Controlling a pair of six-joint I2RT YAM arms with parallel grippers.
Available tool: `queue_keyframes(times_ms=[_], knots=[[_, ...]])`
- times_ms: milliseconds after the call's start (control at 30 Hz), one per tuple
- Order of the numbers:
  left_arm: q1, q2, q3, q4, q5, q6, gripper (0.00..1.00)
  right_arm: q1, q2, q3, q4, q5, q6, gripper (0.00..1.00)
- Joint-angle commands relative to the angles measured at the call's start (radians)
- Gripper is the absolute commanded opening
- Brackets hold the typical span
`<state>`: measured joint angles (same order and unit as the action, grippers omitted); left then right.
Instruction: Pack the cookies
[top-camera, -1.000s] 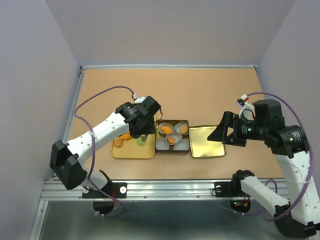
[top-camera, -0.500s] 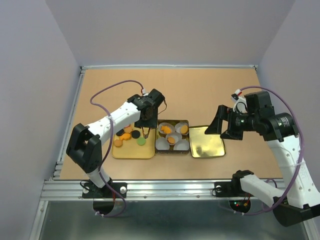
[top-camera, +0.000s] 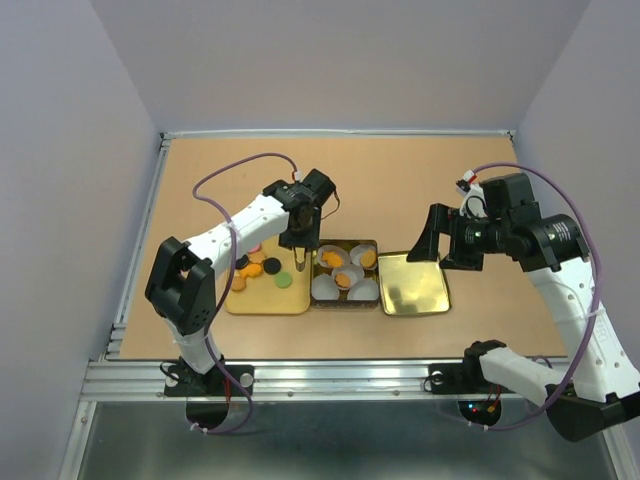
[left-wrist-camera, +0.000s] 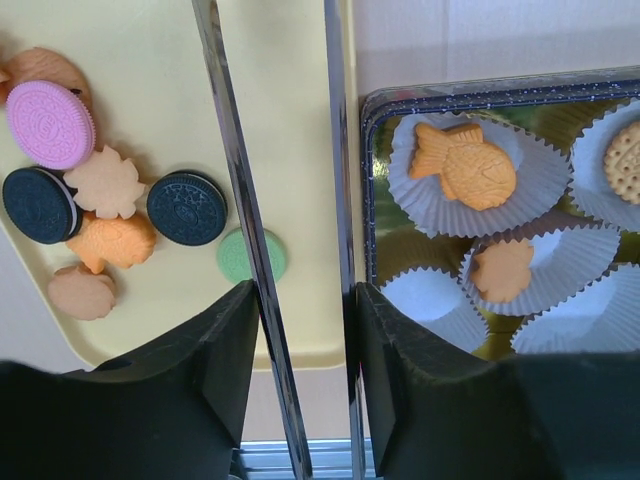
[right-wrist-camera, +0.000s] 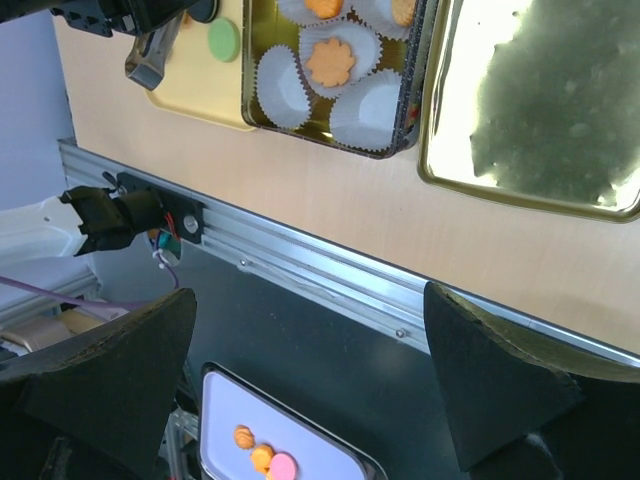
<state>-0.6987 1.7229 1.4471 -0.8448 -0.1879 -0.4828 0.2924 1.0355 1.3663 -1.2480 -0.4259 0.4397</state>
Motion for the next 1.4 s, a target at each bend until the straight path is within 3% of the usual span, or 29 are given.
queue_keyframes(times_ms=[0, 333, 600, 700, 1000, 1367], knots=[[0.005, -0.034, 0.044, -0.013, 0.002, 0.007, 0.5, 0.02, -0.012, 0.066, 0.039, 0.024, -0.021, 1.0], [0.005, -0.111, 0.165, -0.164, -0.022, -0.022, 0.38, 0.036, -0.029, 0.068, 0.042, -0.014, -0.013, 1.0], [-0.045, -0.255, 0.21, -0.246, -0.01, -0.088, 0.35, 0.048, -0.055, 0.053, 0.045, -0.053, -0.001, 1.0], [-0.093, -0.31, 0.173, -0.238, 0.013, -0.108, 0.32, 0.047, -0.068, 0.037, 0.045, -0.063, 0.004, 1.0], [-0.379, -0.373, 0.069, -0.131, 0.044, -0.209, 0.31, 0.047, -0.1, 0.002, 0.016, -0.074, 0.022, 1.0], [-0.576, -0.253, 0.079, -0.088, 0.047, -0.272, 0.29, 0.048, -0.17, -0.024, -0.016, -0.082, 0.057, 1.0]])
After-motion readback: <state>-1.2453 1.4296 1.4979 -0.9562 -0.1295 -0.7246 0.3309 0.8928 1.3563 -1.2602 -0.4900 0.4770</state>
